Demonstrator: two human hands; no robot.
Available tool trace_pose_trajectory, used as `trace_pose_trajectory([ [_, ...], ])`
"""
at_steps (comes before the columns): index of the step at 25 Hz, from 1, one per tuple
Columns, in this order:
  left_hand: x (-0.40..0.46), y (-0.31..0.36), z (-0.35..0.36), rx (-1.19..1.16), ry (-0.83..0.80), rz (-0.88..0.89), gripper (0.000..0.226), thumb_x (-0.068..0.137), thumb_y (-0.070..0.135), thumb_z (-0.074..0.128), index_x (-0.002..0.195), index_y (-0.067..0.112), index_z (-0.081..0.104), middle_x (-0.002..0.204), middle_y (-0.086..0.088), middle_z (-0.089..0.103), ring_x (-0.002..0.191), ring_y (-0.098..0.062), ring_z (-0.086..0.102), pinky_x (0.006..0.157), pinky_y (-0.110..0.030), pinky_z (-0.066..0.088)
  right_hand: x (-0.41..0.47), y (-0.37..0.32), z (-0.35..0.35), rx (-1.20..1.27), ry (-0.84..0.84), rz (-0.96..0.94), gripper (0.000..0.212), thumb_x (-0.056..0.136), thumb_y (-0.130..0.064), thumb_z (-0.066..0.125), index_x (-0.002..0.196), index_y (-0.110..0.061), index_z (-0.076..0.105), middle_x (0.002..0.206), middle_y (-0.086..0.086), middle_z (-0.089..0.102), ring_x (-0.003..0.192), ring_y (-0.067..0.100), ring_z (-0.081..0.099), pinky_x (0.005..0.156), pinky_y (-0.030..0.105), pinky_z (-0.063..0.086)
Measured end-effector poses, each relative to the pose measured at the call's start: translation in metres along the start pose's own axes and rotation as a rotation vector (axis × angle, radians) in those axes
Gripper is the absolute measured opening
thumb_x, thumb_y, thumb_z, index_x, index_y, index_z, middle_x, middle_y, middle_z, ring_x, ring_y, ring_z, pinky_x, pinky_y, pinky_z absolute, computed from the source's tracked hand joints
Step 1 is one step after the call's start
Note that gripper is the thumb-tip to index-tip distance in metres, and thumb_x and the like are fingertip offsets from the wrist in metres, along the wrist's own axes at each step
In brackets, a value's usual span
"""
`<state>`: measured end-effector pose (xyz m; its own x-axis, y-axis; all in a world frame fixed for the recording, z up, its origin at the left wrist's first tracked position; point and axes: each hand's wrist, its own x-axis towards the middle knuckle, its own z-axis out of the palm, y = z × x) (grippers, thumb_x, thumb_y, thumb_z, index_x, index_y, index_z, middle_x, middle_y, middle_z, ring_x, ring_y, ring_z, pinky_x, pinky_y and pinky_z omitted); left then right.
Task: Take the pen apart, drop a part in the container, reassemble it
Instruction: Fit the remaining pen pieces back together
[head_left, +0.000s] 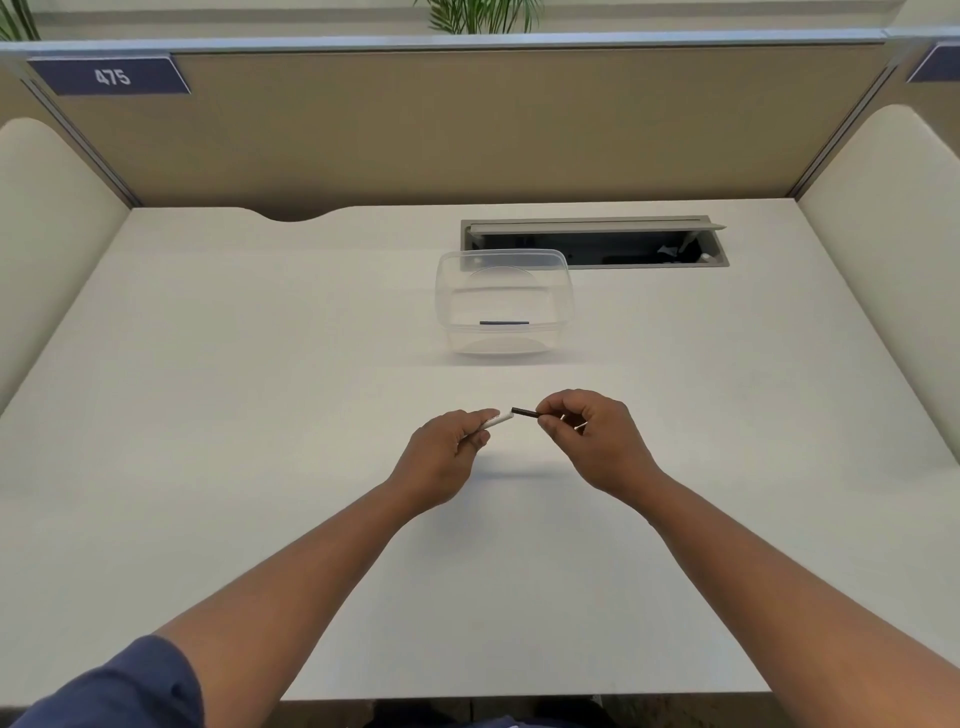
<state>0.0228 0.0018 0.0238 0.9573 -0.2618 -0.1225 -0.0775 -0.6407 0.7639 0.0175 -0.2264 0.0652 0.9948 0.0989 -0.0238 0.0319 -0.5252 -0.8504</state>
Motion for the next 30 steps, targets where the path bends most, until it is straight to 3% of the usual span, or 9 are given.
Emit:
trace_pose_trajectory([
  [7, -0.003, 0.002, -0.002, 0.053, 0.001, 0.032, 0.036, 0.103, 0.017, 0.053, 0.137, 0.025, 0.062, 0.085, 0.005, 0.061, 0.089, -0.018, 0.055, 0.081, -0.031, 0.044, -0.003, 0.001, -0.001, -0.1, -0.026, -0.05, 0.012, 0.091, -0.012, 0.068, 0.093, -0.023, 0.073, 0.082, -0.012, 0.066, 0.069, 0.004, 0.055, 0.067, 0.018, 0.043],
  [13, -0.008, 0.008, -0.006, 0.251, -0.02, 0.092, 0.035, 0.103, 0.021, 0.05, 0.136, 0.025, 0.062, 0.09, 0.0, 0.063, 0.089, -0.027, 0.055, 0.083, -0.045, 0.049, -0.004, 0.004, -0.003, -0.277, -0.065, -0.18, 0.015, 0.093, -0.006, 0.064, 0.098, -0.016, 0.073, 0.09, 0.0, 0.066, 0.078, 0.019, 0.058, 0.071, 0.036, 0.051],
  [17, -0.009, 0.015, -0.007, 0.307, -0.014, 0.108, 0.031, 0.103, 0.028, 0.049, 0.13, 0.028, 0.064, 0.087, 0.0, 0.064, 0.085, -0.027, 0.057, 0.081, -0.045, 0.05, -0.007, 0.005, 0.001, -0.287, -0.043, -0.23, 0.012, 0.094, -0.006, 0.062, 0.099, -0.013, 0.071, 0.092, 0.0, 0.062, 0.078, 0.019, 0.056, 0.069, 0.031, 0.048],
  [21, -0.009, 0.02, -0.008, 0.272, -0.064, 0.066, 0.028, 0.1, 0.043, 0.043, 0.117, 0.035, 0.064, 0.085, 0.003, 0.064, 0.084, -0.022, 0.059, 0.078, -0.045, 0.053, -0.009, 0.005, 0.004, -0.205, -0.051, -0.194, 0.01, 0.095, -0.008, 0.063, 0.099, -0.013, 0.071, 0.087, -0.004, 0.061, 0.078, 0.002, 0.053, 0.069, 0.013, 0.038],
  [24, -0.01, 0.019, -0.009, 0.233, -0.095, 0.018, 0.028, 0.098, 0.05, 0.041, 0.121, 0.045, 0.057, 0.091, 0.009, 0.067, 0.087, -0.016, 0.06, 0.077, -0.043, 0.054, -0.011, 0.006, 0.002, -0.164, -0.058, -0.171, 0.012, 0.091, -0.006, 0.069, 0.101, -0.012, 0.073, 0.088, -0.001, 0.064, 0.078, 0.001, 0.055, 0.07, 0.008, 0.037],
  [26, -0.009, 0.019, -0.009, 0.248, -0.11, 0.018, 0.03, 0.099, 0.052, 0.04, 0.124, 0.049, 0.055, 0.091, 0.012, 0.067, 0.088, -0.013, 0.059, 0.077, -0.04, 0.054, -0.011, 0.006, 0.0, -0.172, -0.064, -0.185, 0.014, 0.091, -0.006, 0.069, 0.102, -0.012, 0.074, 0.089, 0.001, 0.065, 0.078, 0.005, 0.055, 0.072, 0.015, 0.042],
  [30, -0.006, 0.025, -0.008, 0.327, -0.118, 0.074, 0.035, 0.096, 0.055, 0.034, 0.11, 0.04, 0.063, 0.077, 0.008, 0.063, 0.077, -0.014, 0.058, 0.071, -0.042, 0.054, -0.017, 0.005, 0.003, -0.268, -0.078, -0.276, 0.012, 0.097, -0.014, 0.062, 0.098, -0.012, 0.073, 0.085, 0.001, 0.062, 0.076, 0.019, 0.056, 0.066, 0.033, 0.048],
])
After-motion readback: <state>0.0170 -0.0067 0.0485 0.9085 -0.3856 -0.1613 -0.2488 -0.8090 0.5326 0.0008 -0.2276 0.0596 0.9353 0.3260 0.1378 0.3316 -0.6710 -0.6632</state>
